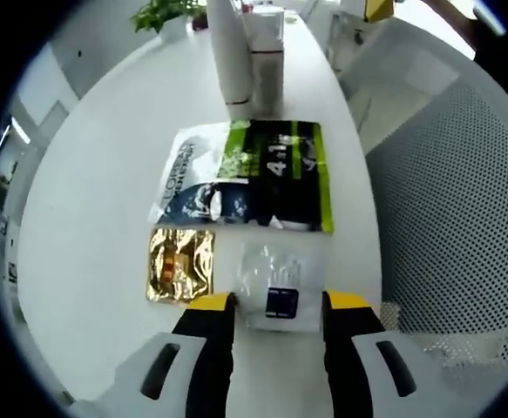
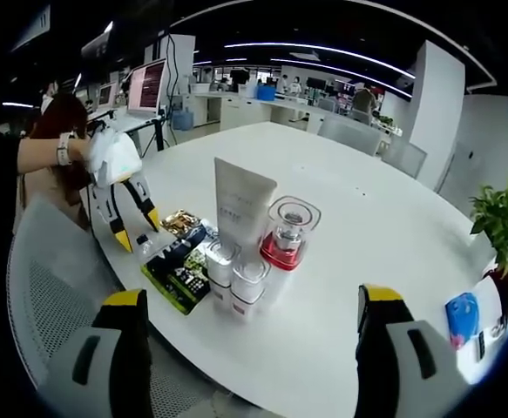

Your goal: Arrange the skincare products in the storage area until every visible bottle or jar stands upright without overlapping.

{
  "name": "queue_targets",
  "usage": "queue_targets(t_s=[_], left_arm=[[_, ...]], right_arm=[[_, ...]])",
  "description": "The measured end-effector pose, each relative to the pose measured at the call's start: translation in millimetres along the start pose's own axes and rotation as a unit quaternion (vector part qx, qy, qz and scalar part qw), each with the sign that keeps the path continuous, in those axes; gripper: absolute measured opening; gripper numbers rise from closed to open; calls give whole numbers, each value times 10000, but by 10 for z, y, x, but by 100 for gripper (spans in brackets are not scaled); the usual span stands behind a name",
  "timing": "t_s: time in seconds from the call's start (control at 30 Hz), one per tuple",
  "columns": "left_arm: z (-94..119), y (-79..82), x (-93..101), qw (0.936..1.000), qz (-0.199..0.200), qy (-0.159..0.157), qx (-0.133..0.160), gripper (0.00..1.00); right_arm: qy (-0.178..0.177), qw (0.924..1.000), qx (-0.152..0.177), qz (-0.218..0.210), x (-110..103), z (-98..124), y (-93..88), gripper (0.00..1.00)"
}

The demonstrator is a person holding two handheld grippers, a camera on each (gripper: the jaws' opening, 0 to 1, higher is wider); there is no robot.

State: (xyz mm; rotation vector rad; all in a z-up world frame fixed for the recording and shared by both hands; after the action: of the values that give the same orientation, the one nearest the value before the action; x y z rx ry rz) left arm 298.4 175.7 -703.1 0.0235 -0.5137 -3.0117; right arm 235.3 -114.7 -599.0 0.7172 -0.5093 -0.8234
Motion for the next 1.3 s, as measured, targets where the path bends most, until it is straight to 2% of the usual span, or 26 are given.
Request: queue_targets(t_s=[0.13,0.37,0.73,1.0,1.3], left_arm=[[-11,24,-6,9996,265,78,49,37],[-16,49,0,9993,363,124,-9,37],[-27,78,6,9993,345,133,-12,38],[-18,90,-3,9992,303,266,-24,45],[205,121,-40,9972,437,563,221,49]], right_arm=[[-8,10000,-17,-1,0,1,-11,100],[20,10000,-26,5,-6,-7,-10,100],[70,9999,-31,71,-17,-19,8,100],[51,10000,-15,53,-14,-7,6,100],[25,10000,45,58,-13,8,16,100]])
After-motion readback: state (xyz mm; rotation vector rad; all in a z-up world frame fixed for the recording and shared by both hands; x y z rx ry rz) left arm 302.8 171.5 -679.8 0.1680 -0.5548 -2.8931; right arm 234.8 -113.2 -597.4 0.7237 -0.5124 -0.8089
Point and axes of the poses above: the point that each gripper's makers call its tool centre point, and the gripper's own axes: z roughly backward along the fingers, x roughly to its right, y roughly out of its top, the point moved 9 cm from there along z, roughly backward along the fingers, and after that the axes turned 4 degrees about -x, right-handed, at the moved point
